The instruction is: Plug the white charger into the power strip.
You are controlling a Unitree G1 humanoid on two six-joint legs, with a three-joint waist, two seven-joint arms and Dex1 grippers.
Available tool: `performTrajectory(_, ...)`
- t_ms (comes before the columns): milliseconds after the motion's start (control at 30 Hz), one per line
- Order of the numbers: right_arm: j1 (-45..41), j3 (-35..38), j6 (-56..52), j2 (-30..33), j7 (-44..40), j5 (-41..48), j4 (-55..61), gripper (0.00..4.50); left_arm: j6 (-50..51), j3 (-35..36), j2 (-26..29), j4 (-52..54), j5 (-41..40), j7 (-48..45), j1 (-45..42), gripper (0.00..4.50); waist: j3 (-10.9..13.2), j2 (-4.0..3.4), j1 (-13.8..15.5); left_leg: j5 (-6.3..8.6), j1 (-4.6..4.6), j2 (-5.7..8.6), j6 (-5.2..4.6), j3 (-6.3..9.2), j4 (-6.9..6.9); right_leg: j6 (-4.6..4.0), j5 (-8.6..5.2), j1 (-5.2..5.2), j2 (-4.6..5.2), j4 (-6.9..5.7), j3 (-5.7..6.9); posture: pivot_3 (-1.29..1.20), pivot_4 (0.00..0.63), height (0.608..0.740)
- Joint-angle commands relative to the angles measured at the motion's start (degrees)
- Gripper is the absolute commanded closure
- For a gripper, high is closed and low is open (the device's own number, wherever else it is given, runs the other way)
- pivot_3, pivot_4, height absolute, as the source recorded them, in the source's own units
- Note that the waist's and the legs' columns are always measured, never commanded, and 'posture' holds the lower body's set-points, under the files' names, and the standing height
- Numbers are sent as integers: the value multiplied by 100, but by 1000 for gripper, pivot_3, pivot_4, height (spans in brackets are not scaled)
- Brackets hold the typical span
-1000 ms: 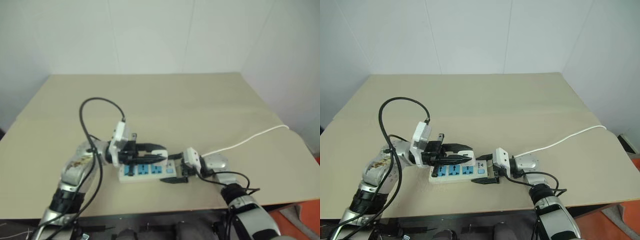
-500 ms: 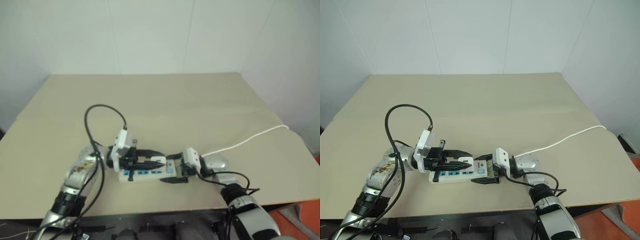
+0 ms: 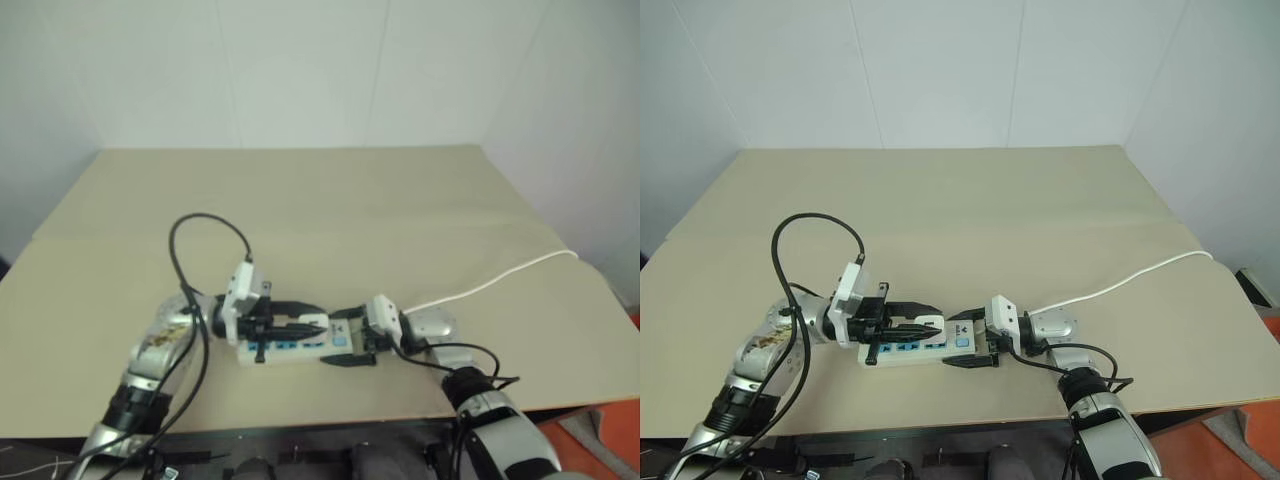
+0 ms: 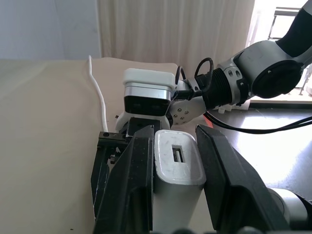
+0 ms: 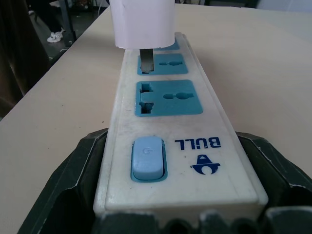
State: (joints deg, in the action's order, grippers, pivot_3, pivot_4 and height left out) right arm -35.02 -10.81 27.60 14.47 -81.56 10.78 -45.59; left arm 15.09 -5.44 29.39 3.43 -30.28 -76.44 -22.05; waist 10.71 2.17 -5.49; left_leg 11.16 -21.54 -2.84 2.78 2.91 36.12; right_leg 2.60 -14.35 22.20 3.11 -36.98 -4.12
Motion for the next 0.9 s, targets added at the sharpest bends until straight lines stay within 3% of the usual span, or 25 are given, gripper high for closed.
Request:
performTrajectory(33, 90, -31, -107, 87, 121, -197, -227, 1006, -24, 10, 6, 124, -23, 40, 31, 3471, 0, 0, 0, 0, 0, 0, 0, 0, 0, 0, 0, 0, 0, 0, 0, 0, 150, 740)
performTrajectory(900, 128, -16, -146, 86, 170, -203, -186, 1006, -188, -185, -16, -278, 215, 35, 39, 3471, -5, 7, 3, 0, 1, 0, 0, 0, -6, -1, -1, 0, 1, 8, 0, 0, 150, 740)
